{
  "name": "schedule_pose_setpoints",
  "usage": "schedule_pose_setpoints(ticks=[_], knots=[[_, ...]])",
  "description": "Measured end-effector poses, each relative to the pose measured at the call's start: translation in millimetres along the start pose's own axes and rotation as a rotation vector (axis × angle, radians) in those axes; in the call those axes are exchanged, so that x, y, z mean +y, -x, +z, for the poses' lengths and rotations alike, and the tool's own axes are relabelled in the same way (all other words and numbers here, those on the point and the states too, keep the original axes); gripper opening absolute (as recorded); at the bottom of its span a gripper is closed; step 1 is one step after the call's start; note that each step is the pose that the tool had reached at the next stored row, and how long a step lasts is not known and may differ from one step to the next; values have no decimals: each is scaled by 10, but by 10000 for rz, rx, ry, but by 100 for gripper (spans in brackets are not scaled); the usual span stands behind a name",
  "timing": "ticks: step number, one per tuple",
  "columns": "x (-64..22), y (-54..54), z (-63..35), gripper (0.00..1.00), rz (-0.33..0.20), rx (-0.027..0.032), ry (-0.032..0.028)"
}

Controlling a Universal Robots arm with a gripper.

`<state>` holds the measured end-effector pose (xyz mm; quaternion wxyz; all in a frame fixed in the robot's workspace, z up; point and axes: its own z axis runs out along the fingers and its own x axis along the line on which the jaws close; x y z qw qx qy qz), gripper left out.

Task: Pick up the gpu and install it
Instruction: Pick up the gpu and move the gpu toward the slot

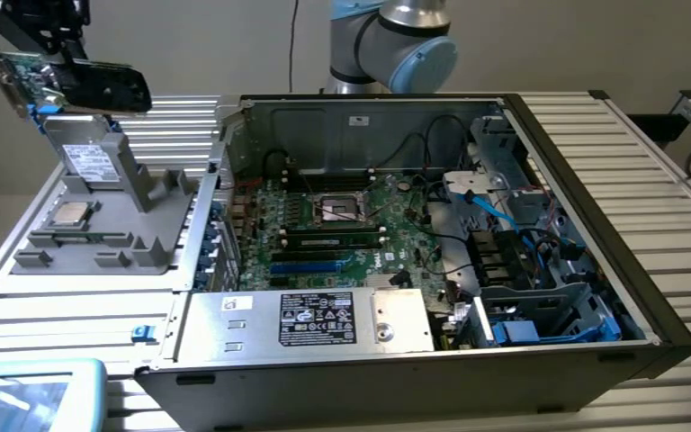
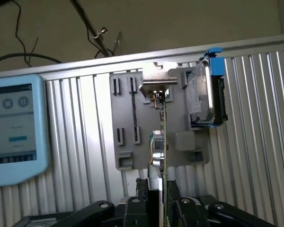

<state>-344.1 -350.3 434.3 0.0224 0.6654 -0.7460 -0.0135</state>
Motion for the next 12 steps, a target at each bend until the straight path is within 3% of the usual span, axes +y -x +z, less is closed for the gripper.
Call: schedule_pose_setpoints(ticks=[5, 7, 9, 10, 12], knots=[[0, 0, -1, 27, -859, 30, -136], [1, 0, 0, 27, -1068, 32, -249], [0, 0, 0, 27, -1225, 27, -437], [0, 0, 0, 27, -1248, 26, -495], [-1, 1, 0, 27, -1251, 25, -509]])
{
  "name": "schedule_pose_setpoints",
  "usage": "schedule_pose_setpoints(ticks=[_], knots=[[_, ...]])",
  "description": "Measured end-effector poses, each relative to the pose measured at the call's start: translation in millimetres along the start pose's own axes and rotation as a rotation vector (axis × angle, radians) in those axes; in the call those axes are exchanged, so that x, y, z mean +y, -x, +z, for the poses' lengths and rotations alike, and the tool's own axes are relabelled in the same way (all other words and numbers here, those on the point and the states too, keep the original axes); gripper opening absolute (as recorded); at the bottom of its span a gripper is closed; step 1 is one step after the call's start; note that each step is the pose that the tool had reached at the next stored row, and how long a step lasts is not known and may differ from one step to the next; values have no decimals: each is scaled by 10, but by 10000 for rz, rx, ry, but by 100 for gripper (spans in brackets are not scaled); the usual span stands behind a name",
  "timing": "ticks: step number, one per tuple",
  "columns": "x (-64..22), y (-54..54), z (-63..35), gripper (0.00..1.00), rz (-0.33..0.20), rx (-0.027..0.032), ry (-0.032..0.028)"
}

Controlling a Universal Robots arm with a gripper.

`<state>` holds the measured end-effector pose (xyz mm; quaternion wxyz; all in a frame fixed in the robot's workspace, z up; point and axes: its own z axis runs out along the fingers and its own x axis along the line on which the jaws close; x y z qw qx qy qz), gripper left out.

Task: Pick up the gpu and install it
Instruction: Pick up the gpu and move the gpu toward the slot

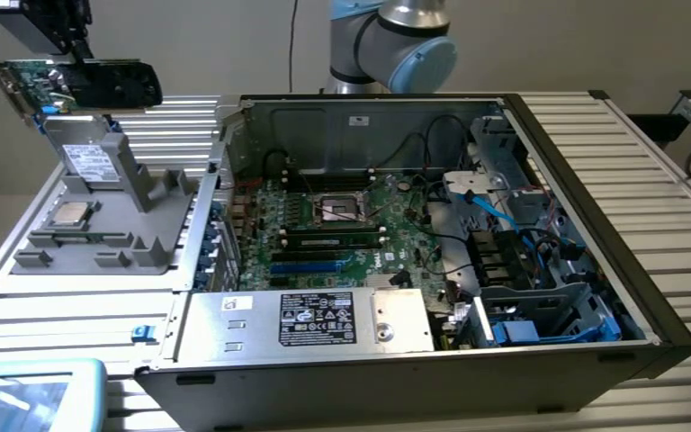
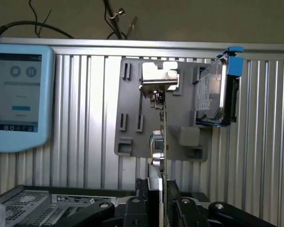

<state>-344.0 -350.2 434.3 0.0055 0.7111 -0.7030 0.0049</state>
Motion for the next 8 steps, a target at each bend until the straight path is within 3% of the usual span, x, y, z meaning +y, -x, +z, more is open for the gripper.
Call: schedule_pose_setpoints(ticks=[8], knots=[[1, 0, 1, 27, 2, 0, -2]])
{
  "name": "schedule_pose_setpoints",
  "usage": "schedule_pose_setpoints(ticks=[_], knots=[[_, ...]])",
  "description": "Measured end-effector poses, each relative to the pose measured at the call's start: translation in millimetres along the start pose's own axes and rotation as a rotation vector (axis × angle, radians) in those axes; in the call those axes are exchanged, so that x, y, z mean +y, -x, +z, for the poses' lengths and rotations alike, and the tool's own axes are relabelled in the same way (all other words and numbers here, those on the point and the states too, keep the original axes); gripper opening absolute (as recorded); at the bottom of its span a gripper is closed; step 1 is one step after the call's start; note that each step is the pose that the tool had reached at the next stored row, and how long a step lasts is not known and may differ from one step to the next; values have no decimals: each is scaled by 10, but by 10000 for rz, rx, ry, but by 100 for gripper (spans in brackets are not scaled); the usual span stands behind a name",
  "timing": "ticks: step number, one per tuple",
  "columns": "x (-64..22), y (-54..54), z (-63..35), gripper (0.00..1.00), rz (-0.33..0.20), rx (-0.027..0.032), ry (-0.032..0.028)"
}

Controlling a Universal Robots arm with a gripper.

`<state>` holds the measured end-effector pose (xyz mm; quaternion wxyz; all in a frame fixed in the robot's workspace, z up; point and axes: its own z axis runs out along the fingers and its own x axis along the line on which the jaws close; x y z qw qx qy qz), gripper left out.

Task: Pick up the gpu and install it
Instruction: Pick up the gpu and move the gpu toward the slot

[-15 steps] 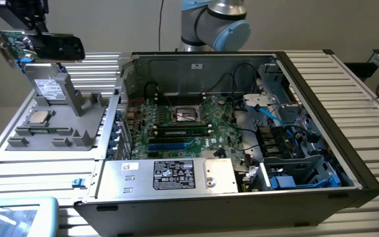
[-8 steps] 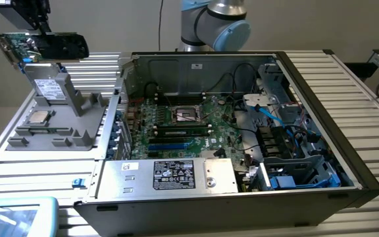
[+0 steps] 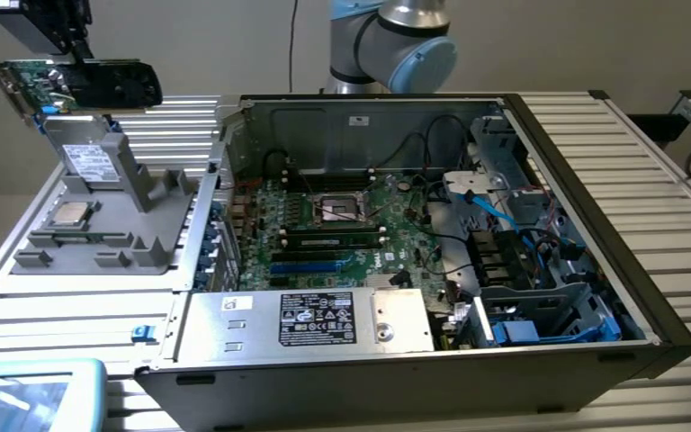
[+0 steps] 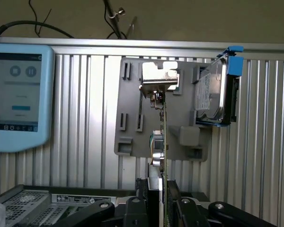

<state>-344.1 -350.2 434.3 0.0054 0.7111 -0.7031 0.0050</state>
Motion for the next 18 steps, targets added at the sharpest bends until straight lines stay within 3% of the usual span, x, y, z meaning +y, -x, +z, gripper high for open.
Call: schedule_pose_setpoints(ticks=[5, 18], knots=[[-5, 0, 0, 27, -1, 1, 1], [-587, -8, 13, 27, 0, -108, 2]])
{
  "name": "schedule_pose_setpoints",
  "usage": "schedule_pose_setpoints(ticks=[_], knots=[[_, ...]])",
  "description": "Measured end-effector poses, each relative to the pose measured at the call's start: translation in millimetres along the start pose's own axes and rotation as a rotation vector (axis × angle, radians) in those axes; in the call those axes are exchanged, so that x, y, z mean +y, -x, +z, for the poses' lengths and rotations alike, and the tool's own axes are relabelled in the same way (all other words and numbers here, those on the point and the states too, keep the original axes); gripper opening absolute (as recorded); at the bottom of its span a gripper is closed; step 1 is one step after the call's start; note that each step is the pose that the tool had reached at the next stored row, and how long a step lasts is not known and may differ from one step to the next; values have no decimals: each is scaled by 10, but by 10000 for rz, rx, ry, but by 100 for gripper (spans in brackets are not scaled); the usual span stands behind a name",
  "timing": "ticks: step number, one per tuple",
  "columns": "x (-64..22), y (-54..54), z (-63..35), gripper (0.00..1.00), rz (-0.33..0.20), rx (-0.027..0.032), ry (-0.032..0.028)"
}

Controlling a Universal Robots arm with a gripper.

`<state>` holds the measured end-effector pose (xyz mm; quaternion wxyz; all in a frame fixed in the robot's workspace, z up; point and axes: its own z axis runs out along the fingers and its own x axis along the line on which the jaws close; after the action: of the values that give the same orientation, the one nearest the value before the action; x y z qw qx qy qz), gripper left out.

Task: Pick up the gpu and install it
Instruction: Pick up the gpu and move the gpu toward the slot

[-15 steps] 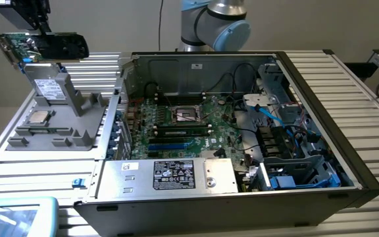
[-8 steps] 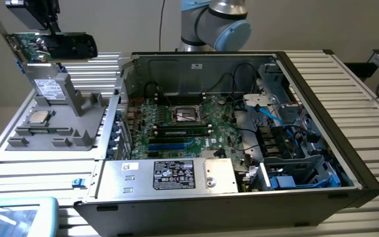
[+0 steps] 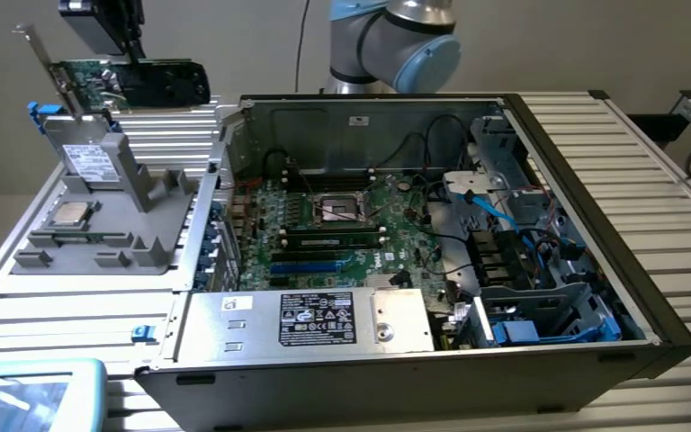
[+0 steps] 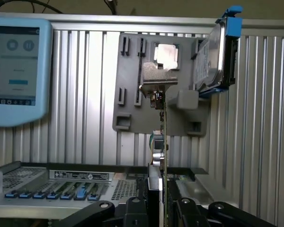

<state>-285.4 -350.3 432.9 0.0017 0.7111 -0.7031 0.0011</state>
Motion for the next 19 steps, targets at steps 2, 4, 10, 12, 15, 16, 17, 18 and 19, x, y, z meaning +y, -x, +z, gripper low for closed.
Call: schedule_pose_setpoints(ticks=[2, 4, 10, 12, 15, 16, 17, 18, 19], knots=[[-89, -1, 6, 27, 0, -3, 0], [-180, -2, 11, 27, -1, -7, 0], [-455, -5, 21, 27, 0, -30, -1], [-545, -6, 26, 27, -1, -33, -1], [-680, -7, 34, 27, 1, -38, 0], [-726, -8, 37, 27, 0, -40, -1], [-771, -8, 40, 27, -1, -42, -1], [-816, -9, 42, 27, -1, -45, -1], [-861, -9, 45, 27, 0, -47, -1]])
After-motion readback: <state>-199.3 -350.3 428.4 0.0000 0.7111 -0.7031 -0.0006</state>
